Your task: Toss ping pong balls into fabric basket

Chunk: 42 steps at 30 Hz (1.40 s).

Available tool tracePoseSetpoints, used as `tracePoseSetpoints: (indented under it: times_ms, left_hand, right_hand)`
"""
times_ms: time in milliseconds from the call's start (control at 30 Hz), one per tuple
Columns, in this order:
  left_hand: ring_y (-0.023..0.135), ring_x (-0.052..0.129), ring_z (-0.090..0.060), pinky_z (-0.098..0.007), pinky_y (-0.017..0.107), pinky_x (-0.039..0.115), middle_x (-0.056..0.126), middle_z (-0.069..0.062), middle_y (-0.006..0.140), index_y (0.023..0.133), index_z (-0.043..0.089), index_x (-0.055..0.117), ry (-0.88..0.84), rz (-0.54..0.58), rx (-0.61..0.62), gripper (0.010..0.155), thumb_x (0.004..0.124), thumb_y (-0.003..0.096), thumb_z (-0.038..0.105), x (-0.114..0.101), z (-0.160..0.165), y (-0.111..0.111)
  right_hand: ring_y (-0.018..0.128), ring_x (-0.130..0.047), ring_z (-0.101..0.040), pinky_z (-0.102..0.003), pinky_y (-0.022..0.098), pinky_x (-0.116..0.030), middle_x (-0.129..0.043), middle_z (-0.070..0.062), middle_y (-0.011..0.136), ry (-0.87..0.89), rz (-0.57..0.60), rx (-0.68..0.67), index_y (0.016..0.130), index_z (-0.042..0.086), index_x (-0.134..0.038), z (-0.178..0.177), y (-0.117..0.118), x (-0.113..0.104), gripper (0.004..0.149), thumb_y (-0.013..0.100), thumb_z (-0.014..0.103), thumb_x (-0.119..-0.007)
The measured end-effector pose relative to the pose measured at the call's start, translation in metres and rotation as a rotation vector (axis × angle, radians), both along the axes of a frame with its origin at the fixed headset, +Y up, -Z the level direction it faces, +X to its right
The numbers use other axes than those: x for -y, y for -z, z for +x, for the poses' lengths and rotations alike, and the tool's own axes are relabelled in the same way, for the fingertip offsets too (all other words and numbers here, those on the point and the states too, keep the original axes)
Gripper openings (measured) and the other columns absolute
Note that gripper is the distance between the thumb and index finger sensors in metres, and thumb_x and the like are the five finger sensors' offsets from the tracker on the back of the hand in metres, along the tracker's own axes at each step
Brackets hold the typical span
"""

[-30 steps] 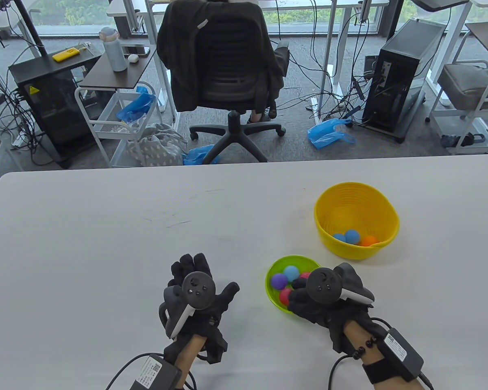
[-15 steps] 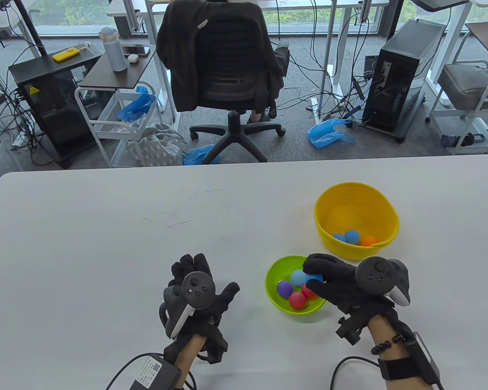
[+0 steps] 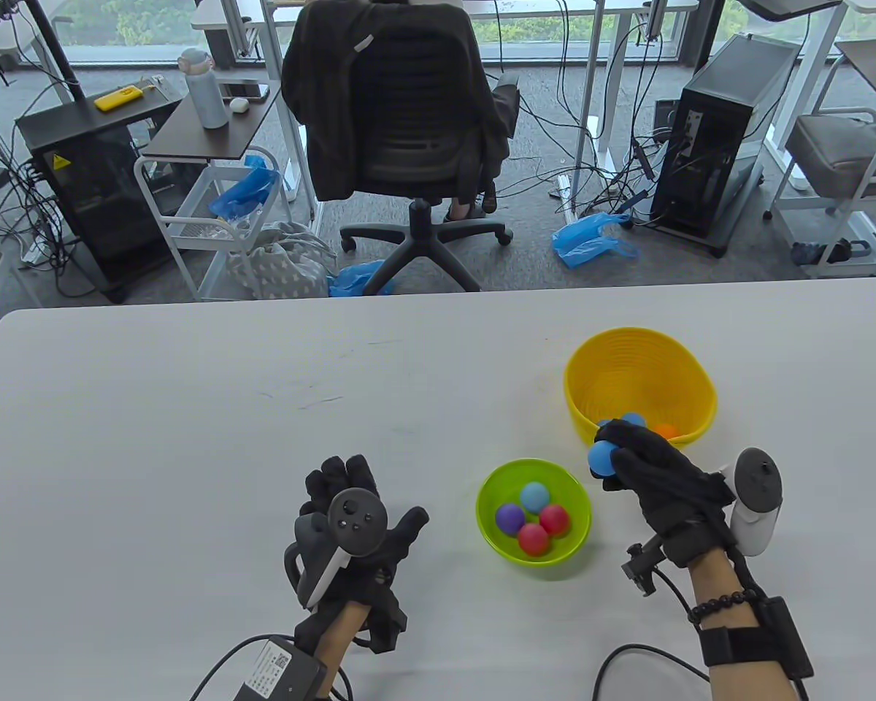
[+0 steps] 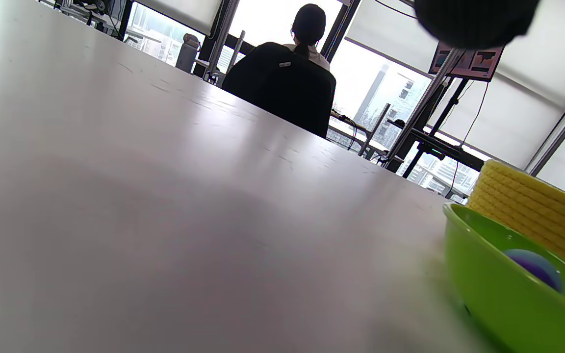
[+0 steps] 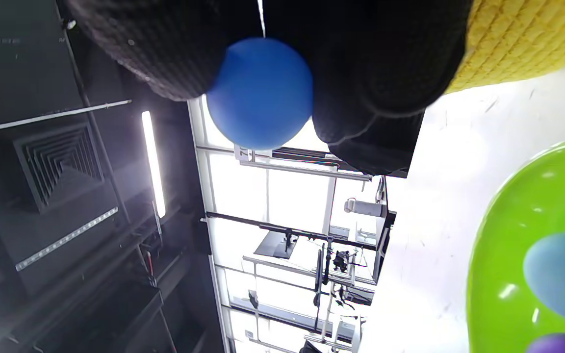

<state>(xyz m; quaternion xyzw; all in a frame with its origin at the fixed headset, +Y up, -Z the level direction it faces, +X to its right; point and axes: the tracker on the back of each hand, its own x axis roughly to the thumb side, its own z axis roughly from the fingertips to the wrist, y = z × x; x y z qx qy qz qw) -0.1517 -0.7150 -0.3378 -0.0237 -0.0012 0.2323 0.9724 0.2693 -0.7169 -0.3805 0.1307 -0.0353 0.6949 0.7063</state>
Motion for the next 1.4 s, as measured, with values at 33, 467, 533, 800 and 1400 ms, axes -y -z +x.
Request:
tracePoseSetpoints:
  times_ms: [33, 467, 533, 800, 1400]
  left_hand:
    - [0.105, 0.006, -0.057, -0.076, 0.073, 0.019, 0.002, -0.026, 0.117, 0.113, 0.006, 0.015, 0.003, -0.001, 0.0, 0.103, 0.072, 0.0473, 0.06, 0.0, 0.0, 0.0]
    - [0.105, 0.006, -0.057, -0.076, 0.073, 0.019, 0.002, -0.026, 0.117, 0.113, 0.006, 0.015, 0.004, 0.006, -0.015, 0.103, 0.072, 0.0473, 0.06, -0.001, -0.002, 0.0]
    - [0.105, 0.006, -0.057, -0.076, 0.073, 0.019, 0.002, -0.026, 0.117, 0.113, 0.006, 0.015, 0.003, 0.005, -0.016, 0.103, 0.072, 0.0473, 0.06, -0.001, -0.002, 0.0]
    - [0.105, 0.006, -0.057, -0.076, 0.073, 0.018, 0.002, -0.026, 0.117, 0.113, 0.006, 0.015, -0.009, -0.007, -0.017, 0.103, 0.072, 0.0473, 0.06, -0.001, -0.003, 0.0]
    - [0.105, 0.006, -0.057, -0.076, 0.073, 0.018, 0.002, -0.026, 0.117, 0.113, 0.006, 0.016, -0.024, -0.01, 0.009, 0.102, 0.073, 0.047, 0.059, 0.0, 0.002, -0.001]
  right_hand:
    - [0.071, -0.095, -0.038, -0.048, 0.054, -0.086, -0.074, -0.018, 0.103, 0.033, -0.018, 0.01, 0.102, 0.019, -0.07, 0.003, 0.001, 0.003, 0.052, 0.055, 0.036, -0.083]
    - [0.081, -0.089, -0.035, -0.045, 0.061, -0.083, -0.061, -0.019, 0.109, 0.29, -0.15, 0.111, 0.109, 0.016, -0.055, 0.031, 0.013, 0.014, 0.056, 0.062, 0.039, -0.075]
    - [0.085, -0.086, -0.035, -0.046, 0.064, -0.081, -0.057, -0.021, 0.111, 0.304, -0.156, 0.121, 0.111, 0.015, -0.05, 0.033, 0.013, 0.014, 0.059, 0.062, 0.04, -0.073]
    - [0.104, -0.046, -0.051, -0.057, 0.077, -0.053, -0.013, -0.041, 0.109, 0.378, -0.123, 0.077, 0.107, -0.002, 0.002, 0.04, 0.012, 0.011, 0.088, 0.066, 0.048, -0.057]
    - [0.099, -0.058, -0.051, -0.06, 0.073, -0.058, -0.029, -0.033, 0.113, 0.146, 0.024, 0.218, 0.114, 0.006, -0.026, 0.033, -0.009, -0.012, 0.072, 0.064, 0.045, -0.06]
